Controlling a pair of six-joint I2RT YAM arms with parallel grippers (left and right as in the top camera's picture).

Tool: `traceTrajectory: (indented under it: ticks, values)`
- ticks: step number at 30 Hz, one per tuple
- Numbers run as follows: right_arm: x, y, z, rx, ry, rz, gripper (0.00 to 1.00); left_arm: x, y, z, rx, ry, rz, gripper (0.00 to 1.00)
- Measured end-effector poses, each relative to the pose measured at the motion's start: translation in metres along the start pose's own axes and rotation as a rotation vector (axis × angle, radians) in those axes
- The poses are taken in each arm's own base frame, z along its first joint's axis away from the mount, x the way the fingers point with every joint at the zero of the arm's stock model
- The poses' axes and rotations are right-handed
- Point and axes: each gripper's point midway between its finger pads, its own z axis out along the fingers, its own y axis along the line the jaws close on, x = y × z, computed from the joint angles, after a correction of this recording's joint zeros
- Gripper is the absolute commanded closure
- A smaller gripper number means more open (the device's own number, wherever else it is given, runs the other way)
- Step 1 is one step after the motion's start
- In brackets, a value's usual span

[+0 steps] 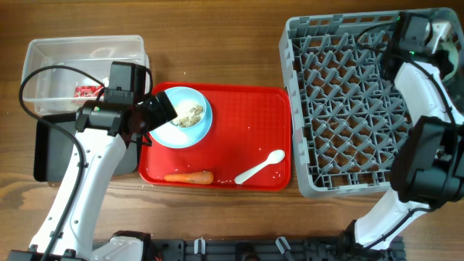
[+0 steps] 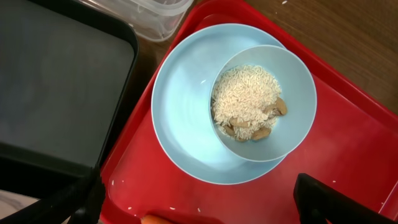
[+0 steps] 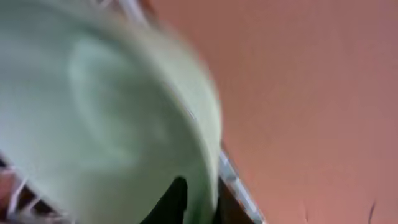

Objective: Sort waste into correct bins and load items into the dishwasher rack
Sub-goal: 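Place the mint bowl in the back of the dish rack, then grasp the light-blue bowl of rice with the left gripper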

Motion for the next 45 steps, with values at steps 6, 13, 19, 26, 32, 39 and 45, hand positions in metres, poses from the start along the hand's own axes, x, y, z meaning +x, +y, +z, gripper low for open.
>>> traceTrajectory:
  ticks: [6, 13, 19, 26, 32, 39, 45]
  values:
    - [0.023, 0.056, -0.016, -0.246, 0.047, -0.036, 0.76, 0.000, 0.000, 0.000, 0.000, 0.000, 0.000, 0.01]
    - [0.022, 0.063, -0.095, -0.671, 0.010, -0.033, 0.36, 0.000, -0.001, 0.000, 0.005, 0.001, 0.000, 0.00]
    - [0.042, 0.094, -0.245, -1.338, -0.034, -0.134, 0.36, 0.000, -0.001, 0.000, 0.007, 0.004, 0.000, 0.01]
    - [0.098, 0.125, -0.354, -1.480, -0.042, -0.410, 0.32, -0.003, -0.065, 0.037, 0.099, -0.044, 0.238, 0.08]
    - [0.099, 0.117, -0.317, -1.288, 0.013, -0.367, 0.30, 0.032, -0.109, 0.097, 0.096, 0.008, 0.428, 0.34]
    - [0.096, 0.115, -0.310, -1.251, 0.008, -0.358, 0.30, 0.039, -0.103, 0.116, 0.043, 0.034, 0.448, 0.65]
    - [0.101, 0.113, -0.309, -1.245, 0.027, -0.371, 0.30, 0.060, -0.094, 0.136, -0.015, 0.109, 0.485, 0.84]
